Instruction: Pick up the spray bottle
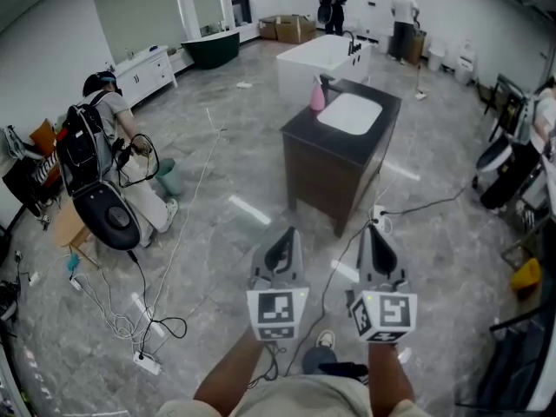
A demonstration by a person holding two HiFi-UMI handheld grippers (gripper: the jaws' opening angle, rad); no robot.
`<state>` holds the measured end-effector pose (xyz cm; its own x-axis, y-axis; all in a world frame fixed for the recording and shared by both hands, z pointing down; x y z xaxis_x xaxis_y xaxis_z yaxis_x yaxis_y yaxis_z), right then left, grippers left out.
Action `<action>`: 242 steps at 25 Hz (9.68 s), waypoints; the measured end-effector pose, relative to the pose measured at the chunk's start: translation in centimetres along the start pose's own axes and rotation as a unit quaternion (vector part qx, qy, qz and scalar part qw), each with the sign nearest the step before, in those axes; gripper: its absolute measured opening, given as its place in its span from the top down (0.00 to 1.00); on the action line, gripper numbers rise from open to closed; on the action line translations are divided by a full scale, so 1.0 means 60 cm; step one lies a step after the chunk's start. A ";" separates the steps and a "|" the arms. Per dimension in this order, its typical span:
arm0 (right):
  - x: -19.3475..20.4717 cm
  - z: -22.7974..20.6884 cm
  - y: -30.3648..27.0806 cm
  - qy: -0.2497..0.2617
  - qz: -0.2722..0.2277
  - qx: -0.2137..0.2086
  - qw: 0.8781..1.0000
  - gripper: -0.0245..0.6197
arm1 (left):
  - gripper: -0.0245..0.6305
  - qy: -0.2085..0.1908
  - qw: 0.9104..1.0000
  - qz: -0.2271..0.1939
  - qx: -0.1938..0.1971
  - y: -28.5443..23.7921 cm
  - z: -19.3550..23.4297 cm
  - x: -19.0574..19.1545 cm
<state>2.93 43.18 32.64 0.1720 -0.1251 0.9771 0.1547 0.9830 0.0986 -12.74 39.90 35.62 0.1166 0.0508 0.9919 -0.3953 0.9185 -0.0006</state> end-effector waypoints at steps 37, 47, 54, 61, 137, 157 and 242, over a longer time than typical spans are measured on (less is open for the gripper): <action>0.106 -0.246 -0.433 0.000 0.008 -0.027 1.000 0.95 | 0.96 0.002 1.000 -0.016 -0.026 -0.508 0.010 -0.006; 0.094 -0.174 -0.654 0.020 0.013 -0.024 0.999 0.95 | 0.96 0.022 0.999 -0.020 -0.019 -0.651 0.176 -0.032; 0.104 -0.162 -0.746 0.022 0.010 -0.009 1.000 0.95 | 0.96 0.013 1.000 -0.019 -0.011 -0.723 0.237 -0.038; 0.125 -0.167 -0.804 0.020 0.016 -0.003 1.000 0.95 | 0.96 0.016 1.000 -0.015 -0.008 -0.781 0.267 -0.030; 0.438 -0.303 -1.545 0.044 0.154 -0.070 0.985 0.84 | 0.96 0.017 1.000 -0.011 0.004 -1.456 0.424 -0.002; 0.584 -0.292 -1.600 0.036 0.248 -0.089 0.964 0.67 | 0.96 0.023 1.000 0.000 -0.018 -1.468 0.458 0.017; 0.225 -0.405 -1.355 0.013 0.033 -0.023 0.999 0.75 | 0.96 0.023 0.999 -0.030 0.027 -1.407 0.309 -0.017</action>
<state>16.30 -41.68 33.24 0.2082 -0.0634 0.9760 0.1865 0.9822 0.0240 3.63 -44.97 37.02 0.1829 0.0161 0.9830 -0.4353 0.8979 0.0662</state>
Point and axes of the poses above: the fingertips, and each gripper's own axes: y backward along the fingers, z to its left, x out of its underside, the point moved 3 cm from there along y, backward along the fingers, and after that the axes turned 10 degrees about y, right-handed, at the moved point
